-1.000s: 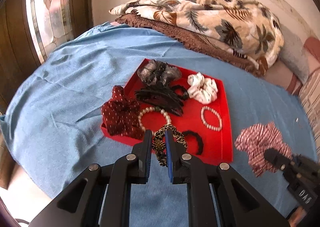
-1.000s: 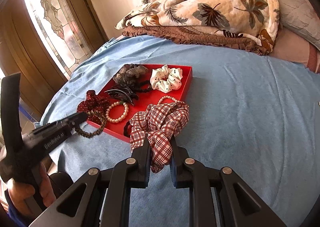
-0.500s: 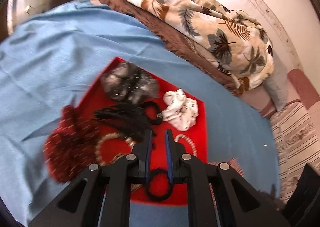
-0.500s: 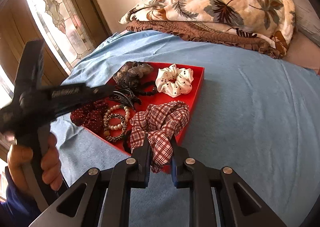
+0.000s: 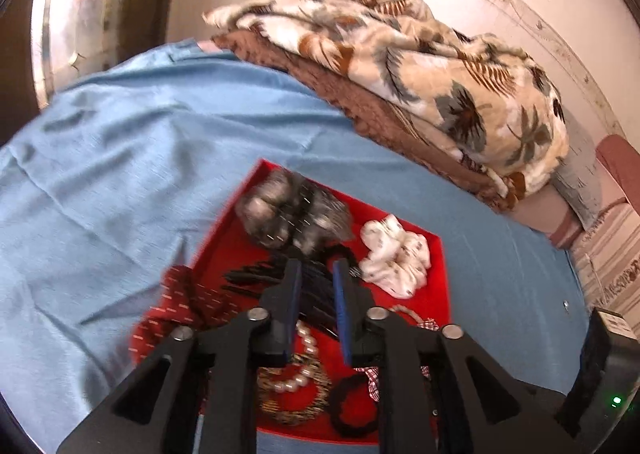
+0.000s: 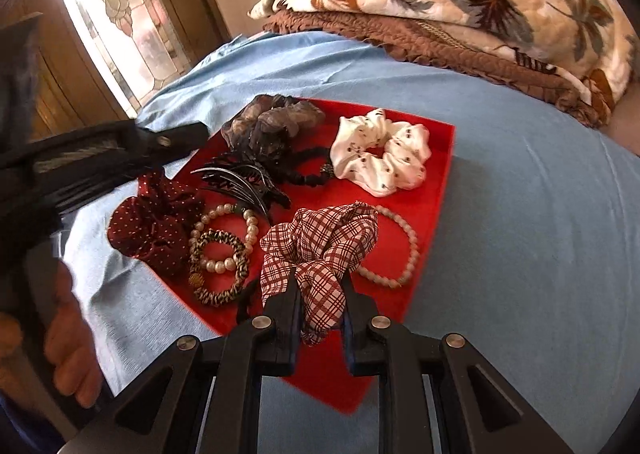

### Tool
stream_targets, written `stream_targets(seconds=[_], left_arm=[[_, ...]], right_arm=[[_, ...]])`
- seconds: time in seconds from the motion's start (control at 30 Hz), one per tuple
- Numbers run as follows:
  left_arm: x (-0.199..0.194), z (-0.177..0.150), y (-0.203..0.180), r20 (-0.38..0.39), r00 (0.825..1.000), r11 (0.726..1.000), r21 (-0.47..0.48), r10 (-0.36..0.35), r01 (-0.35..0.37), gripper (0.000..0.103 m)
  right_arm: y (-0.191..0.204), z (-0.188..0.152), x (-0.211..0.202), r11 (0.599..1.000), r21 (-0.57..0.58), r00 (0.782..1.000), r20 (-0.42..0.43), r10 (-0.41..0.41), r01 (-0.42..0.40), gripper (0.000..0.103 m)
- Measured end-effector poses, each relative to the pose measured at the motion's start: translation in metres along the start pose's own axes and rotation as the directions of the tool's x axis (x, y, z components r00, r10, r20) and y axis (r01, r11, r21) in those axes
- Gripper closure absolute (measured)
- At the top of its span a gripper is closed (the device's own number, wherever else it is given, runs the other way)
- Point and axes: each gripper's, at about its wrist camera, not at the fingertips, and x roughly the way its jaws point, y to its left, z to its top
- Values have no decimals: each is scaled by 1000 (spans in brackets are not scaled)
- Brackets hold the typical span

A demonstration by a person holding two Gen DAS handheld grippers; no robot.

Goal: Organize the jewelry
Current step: 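Open the right gripper to drop the scrunchie while the left releases the leopard bracelet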

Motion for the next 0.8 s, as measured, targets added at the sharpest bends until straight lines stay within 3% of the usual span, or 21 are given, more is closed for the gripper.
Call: stream_targets(seconds=[0.07,0.3,0.4,0.53,0.6,0.8], left_arm=[[-8,2,8,44,999,1000,-13,16,-15,69],[-19,6,33,97,993,997,-50,71,-67,61],[-17,6,39,105,988,993,-54,111,-106,61],[-17,6,44,111,983,988,-52,149,-144,59],[-17,5,45,115,981,987,-50,156,-151,51],[-19,4,42,128,974,982,-29,188,-185,42]], right_arm=[[4,4,8,1000,-10,1000,-7,-6,6,85],[14,16,25,998,-44,999,-19,-47,46,83],[15,19,26,998,-46,999,-18,-49,48,75],[18,20,19,996,-57,998,4,-67,67,53],[20,20,14,995,-63,997,13,-75,76,50],[23,20,0,994,-53,995,32,-89,91,43]])
